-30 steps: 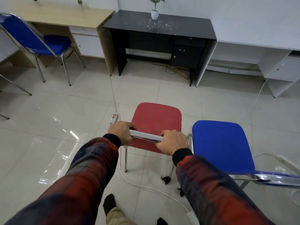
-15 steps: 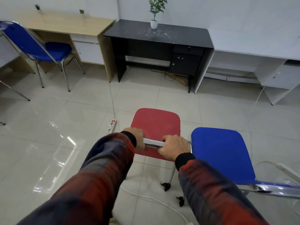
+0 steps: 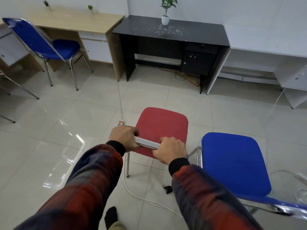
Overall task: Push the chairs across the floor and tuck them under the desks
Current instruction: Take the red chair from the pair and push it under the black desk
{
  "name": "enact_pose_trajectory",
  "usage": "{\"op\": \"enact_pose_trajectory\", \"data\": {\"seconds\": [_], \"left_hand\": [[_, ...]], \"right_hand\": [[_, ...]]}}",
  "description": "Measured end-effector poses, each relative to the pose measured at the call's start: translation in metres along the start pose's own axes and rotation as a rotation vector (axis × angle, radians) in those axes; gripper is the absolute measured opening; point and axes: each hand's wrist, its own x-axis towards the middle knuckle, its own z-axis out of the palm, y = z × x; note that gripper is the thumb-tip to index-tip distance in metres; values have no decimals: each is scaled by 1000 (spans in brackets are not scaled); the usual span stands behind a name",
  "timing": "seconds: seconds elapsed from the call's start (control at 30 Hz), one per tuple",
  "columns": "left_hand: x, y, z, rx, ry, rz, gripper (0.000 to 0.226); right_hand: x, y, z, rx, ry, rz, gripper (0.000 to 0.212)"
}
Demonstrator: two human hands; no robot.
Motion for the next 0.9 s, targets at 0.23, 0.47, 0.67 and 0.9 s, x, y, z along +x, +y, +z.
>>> {"op": "enact_pose_trajectory", "data": {"seconds": [0.23,0.47,0.67,0.9], "left_hand": [[19,43,2,-78,-28,-14,40],[37,39,-4,-188,-119,99,31],[49,17,-8,-163,-103,64,26],[72,-12,-18,-125,-78,21,28]], "right_hand": [[16,48,-14,-4,28,-2,34],[29,61,-18,-3,10,7,36],[40,40,-18,12,12,26,35],[62,11,-22,9,14,21,33]]}}
